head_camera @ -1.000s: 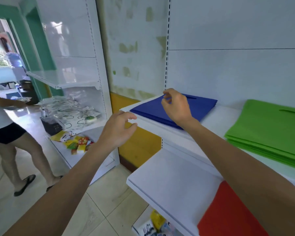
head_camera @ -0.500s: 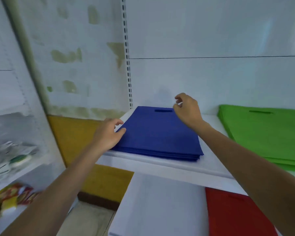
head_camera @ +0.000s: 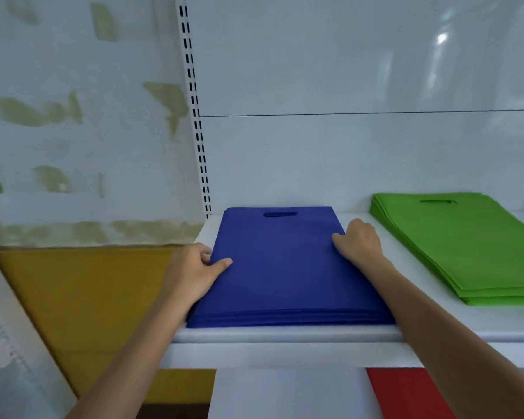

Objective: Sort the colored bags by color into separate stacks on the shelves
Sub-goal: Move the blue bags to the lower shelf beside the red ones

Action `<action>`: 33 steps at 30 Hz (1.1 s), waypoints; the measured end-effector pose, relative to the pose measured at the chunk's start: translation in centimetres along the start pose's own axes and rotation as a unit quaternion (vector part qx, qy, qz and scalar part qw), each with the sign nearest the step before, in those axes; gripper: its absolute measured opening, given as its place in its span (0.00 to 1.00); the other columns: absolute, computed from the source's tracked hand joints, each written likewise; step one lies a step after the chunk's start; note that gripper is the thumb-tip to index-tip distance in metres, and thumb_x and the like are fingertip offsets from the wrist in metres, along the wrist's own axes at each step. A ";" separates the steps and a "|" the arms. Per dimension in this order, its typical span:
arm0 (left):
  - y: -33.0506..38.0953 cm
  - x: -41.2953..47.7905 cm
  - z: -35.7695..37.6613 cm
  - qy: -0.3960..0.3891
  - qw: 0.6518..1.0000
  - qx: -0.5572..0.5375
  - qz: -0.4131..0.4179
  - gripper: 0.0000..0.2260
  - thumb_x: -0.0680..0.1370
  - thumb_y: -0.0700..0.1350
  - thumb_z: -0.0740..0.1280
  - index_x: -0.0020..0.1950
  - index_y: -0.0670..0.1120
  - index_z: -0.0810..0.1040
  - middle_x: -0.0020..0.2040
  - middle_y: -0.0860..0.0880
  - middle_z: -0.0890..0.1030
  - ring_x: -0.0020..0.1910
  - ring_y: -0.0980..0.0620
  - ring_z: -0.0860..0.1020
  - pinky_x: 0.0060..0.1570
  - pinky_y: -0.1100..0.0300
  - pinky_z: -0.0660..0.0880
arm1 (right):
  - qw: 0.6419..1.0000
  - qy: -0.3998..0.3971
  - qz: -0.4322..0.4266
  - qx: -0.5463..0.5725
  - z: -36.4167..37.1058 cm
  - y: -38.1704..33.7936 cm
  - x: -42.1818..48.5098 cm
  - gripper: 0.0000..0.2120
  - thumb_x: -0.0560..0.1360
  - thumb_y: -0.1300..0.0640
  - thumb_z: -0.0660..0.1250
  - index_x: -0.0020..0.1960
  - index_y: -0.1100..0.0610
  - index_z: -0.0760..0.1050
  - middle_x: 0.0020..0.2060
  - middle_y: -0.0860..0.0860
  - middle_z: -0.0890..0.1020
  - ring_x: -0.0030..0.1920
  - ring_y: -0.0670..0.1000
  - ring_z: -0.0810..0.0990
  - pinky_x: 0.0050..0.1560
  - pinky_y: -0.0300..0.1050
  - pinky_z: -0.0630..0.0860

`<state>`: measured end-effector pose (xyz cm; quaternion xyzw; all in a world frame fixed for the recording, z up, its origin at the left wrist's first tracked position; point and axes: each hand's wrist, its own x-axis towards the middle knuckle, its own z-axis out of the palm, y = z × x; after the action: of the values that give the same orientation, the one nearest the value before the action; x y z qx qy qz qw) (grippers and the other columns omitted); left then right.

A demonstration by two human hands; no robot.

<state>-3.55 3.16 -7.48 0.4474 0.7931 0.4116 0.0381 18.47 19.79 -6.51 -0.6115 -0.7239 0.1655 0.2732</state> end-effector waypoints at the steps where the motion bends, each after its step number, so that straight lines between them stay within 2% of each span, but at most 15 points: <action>1: 0.2 0.1 -0.1 -0.016 1.000 0.012 -0.008 0.14 0.70 0.53 0.72 0.42 0.43 0.77 0.36 0.50 0.76 0.39 0.49 0.76 0.39 0.58 0.71 | 1.000 0.009 0.009 0.023 -0.1 0.3 0.1 0.12 0.74 0.60 0.62 0.34 0.60 0.63 0.37 0.55 0.71 0.34 0.53 0.69 0.32 0.44 0.65; 3: 0.4 0.4 -0.2 -0.043 0.998 0.045 -0.013 0.19 0.69 0.56 0.72 0.38 0.38 0.78 0.36 0.45 0.80 0.38 0.45 0.79 0.37 0.53 0.73 | 0.999 0.020 0.010 0.038 -0.3 0.4 0.0 0.15 0.72 0.60 0.65 0.31 0.59 0.62 0.30 0.54 0.69 0.29 0.52 0.67 0.28 0.44 0.63; 4: 0.4 0.6 -0.2 -0.043 0.998 0.050 -0.012 0.20 0.70 0.55 0.72 0.40 0.37 0.80 0.38 0.43 0.82 0.39 0.44 0.79 0.39 0.51 0.74 | 0.999 0.027 0.009 0.045 -0.3 0.3 -0.1 0.11 0.72 0.60 0.66 0.34 0.60 0.68 0.32 0.55 0.72 0.32 0.54 0.72 0.31 0.44 0.67; 5: 0.4 0.8 -0.2 -0.030 0.999 0.044 -0.006 0.19 0.70 0.53 0.72 0.43 0.36 0.80 0.40 0.42 0.82 0.39 0.44 0.79 0.41 0.52 0.75 | 0.998 0.036 -0.002 0.060 -0.4 0.1 -0.3 0.05 0.72 0.60 0.68 0.42 0.62 0.73 0.37 0.56 0.76 0.39 0.56 0.76 0.37 0.45 0.71; 6: 0.5 0.8 -0.1 -0.011 0.999 0.033 0.001 0.16 0.71 0.51 0.72 0.44 0.37 0.81 0.41 0.43 0.82 0.39 0.46 0.78 0.44 0.52 0.75 | 0.996 0.046 -0.015 0.075 -0.3 0.1 -0.3 0.09 0.72 0.60 0.68 0.50 0.63 0.74 0.43 0.56 0.78 0.46 0.56 0.77 0.44 0.45 0.72; 8: 0.7 0.7 -0.1 0.026 0.999 0.031 0.013 0.11 0.72 0.47 0.72 0.46 0.39 0.81 0.40 0.44 0.81 0.41 0.46 0.78 0.45 0.51 0.76 | 0.993 0.064 -0.044 0.087 -0.4 -0.3 -0.5 0.12 0.73 0.59 0.69 0.55 0.61 0.74 0.46 0.54 0.79 0.50 0.55 0.77 0.49 0.45 0.72; 11: 0.8 0.4 -0.3 0.072 0.995 0.061 0.032 0.11 0.73 0.47 0.70 0.46 0.39 0.80 0.41 0.41 0.82 0.41 0.43 0.79 0.42 0.50 0.75 | 0.988 0.102 -0.098 0.070 -0.3 -0.4 -0.7 0.07 0.74 0.57 0.68 0.49 0.60 0.74 0.41 0.53 0.78 0.46 0.56 0.77 0.46 0.47 0.73; 17: 1.1 0.1 -0.4 0.131 0.983 0.066 0.110 0.08 0.77 0.44 0.65 0.46 0.41 0.80 0.40 0.44 0.82 0.39 0.45 0.77 0.36 0.58 0.68 | 0.954 0.223 -0.194 0.047 -0.9 -0.3 -1.2 0.07 0.74 0.60 0.68 0.47 0.64 0.75 0.48 0.59 0.76 0.48 0.58 0.74 0.44 0.47 0.69; 21: 2.2 -0.9 -1.4 0.150 0.976 0.013 0.155 0.11 0.76 0.41 0.67 0.58 0.41 0.77 0.39 0.44 0.82 0.38 0.45 0.78 0.40 0.60 0.68 | 0.954 0.190 -0.207 0.107 -3.6 -1.2 -1.7 0.09 0.77 0.61 0.64 0.54 0.65 0.70 0.38 0.57 0.75 0.37 0.54 0.71 0.39 0.47 0.68; 23: 3.3 -1.4 -1.8 0.156 0.968 -0.017 0.195 0.07 0.76 0.40 0.67 0.53 0.42 0.79 0.39 0.45 0.82 0.36 0.48 0.77 0.39 0.61 0.69 | 0.941 0.209 -0.232 0.131 -5.7 -1.1 -2.1 0.13 0.76 0.64 0.63 0.60 0.64 0.69 0.37 0.56 0.73 0.37 0.53 0.70 0.36 0.42 0.63; 25: 5.3 -1.8 -1.5 0.150 0.960 -0.031 0.235 0.04 0.75 0.38 0.67 0.47 0.42 0.81 0.42 0.46 0.82 0.37 0.51 0.76 0.40 0.64 0.69 | 0.926 0.250 -0.250 0.129 -8.0 0.1 -2.4 0.15 0.76 0.66 0.63 0.62 0.63 0.70 0.42 0.55 0.75 0.40 0.52 0.71 0.40 0.34 0.61; 26: 6.6 -1.9 -1.0 0.138 0.958 -0.033 0.248 0.05 0.75 0.38 0.67 0.48 0.42 0.81 0.44 0.47 0.82 0.38 0.52 0.75 0.41 0.64 0.69 | 0.921 0.270 -0.251 0.122 -9.4 1.3 -2.5 0.14 0.76 0.66 0.62 0.61 0.64 0.72 0.45 0.57 0.77 0.41 0.54 0.73 0.42 0.31 0.61; 29: 11.6 -3.6 2.1 0.091 0.955 -0.044 0.278 0.10 0.76 0.41 0.66 0.56 0.44 0.80 0.48 0.49 0.79 0.41 0.54 0.73 0.46 0.63 0.67 | 0.920 0.311 -0.215 0.099 -13.9 6.9 -3.4 0.13 0.75 0.68 0.61 0.58 0.65 0.77 0.53 0.60 0.79 0.46 0.59 0.77 0.48 0.29 0.62; 33: 19.5 -7.5 8.6 0.025 0.939 -0.100 0.329 0.13 0.76 0.40 0.65 0.61 0.44 0.77 0.55 0.49 0.77 0.47 0.55 0.72 0.50 0.65 0.67 | 0.929 0.342 -0.133 0.050 -20.9 16.5 -6.9 0.16 0.75 0.68 0.59 0.62 0.63 0.75 0.58 0.58 0.77 0.51 0.58 0.76 0.50 0.29 0.61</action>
<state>17.79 7.99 -2.06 0.6669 0.5569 0.4894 -0.0749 44.75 14.34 -0.67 -0.5146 -0.6521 -0.0559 0.5540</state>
